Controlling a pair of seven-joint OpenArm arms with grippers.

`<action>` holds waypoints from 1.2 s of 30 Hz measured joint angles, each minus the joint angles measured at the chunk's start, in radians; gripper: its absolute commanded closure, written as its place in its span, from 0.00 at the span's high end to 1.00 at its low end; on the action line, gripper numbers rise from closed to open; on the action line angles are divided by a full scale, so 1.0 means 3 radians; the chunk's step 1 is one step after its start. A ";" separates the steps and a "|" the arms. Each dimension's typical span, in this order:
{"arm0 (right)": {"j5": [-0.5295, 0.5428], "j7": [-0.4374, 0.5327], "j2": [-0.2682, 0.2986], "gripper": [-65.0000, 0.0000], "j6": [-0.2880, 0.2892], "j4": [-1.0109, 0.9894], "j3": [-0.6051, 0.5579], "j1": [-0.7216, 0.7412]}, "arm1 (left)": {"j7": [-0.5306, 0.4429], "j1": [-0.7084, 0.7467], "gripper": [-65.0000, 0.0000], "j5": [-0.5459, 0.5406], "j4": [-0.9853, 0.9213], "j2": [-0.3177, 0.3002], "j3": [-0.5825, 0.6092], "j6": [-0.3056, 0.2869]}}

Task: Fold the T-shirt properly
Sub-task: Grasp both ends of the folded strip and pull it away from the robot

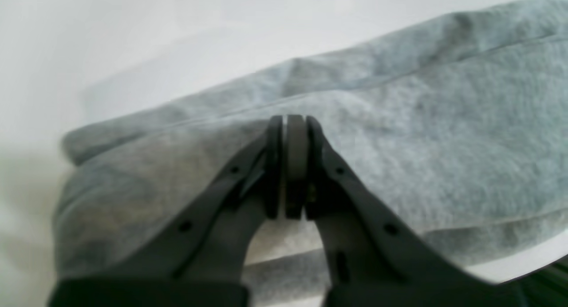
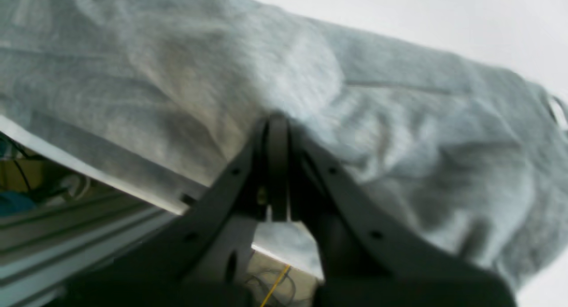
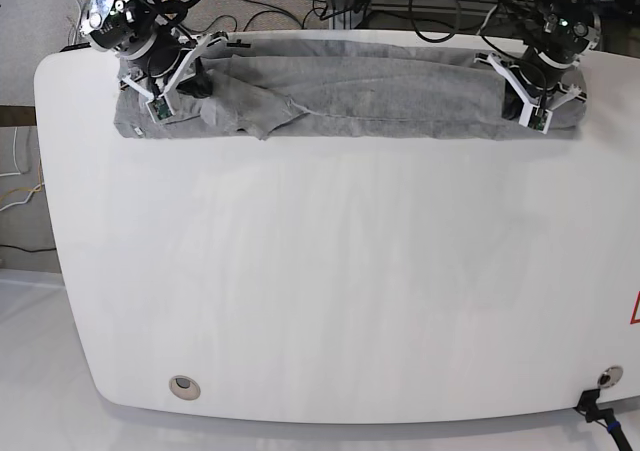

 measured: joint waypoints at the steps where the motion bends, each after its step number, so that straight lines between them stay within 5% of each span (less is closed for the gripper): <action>1: -0.0069 0.0093 -0.0015 0.00 0.0000 0.0000 -0.0019 -0.0001 | -0.0037 0.0001 0.00 0.0038 0.0000 0.0037 0.0003 0.0001; 7: -0.0736 0.0407 -0.0214 0.00 -0.0001 -0.0042 -0.0145 -0.0001 | -0.0179 0.0011 0.00 0.0094 -0.0003 0.0093 0.0167 -0.0032; 15: -0.0785 0.0815 -0.0226 0.00 0.0001 -0.0458 -0.0149 0.0017 | -0.0231 0.0020 0.00 0.0104 -0.0234 0.0029 0.0252 -0.0005; 21: -0.0582 0.1441 -0.0150 0.00 0.0037 -0.1012 -0.0132 0.0079 | -0.0935 -0.0020 0.00 -0.0052 -0.0810 -0.0083 0.0263 0.0004; 36: -0.0515 0.1498 -0.0148 0.00 0.0084 -0.1239 -0.0127 0.0318 | -0.1188 -0.0139 0.00 -0.0200 -0.1114 -0.0233 0.0343 -0.0045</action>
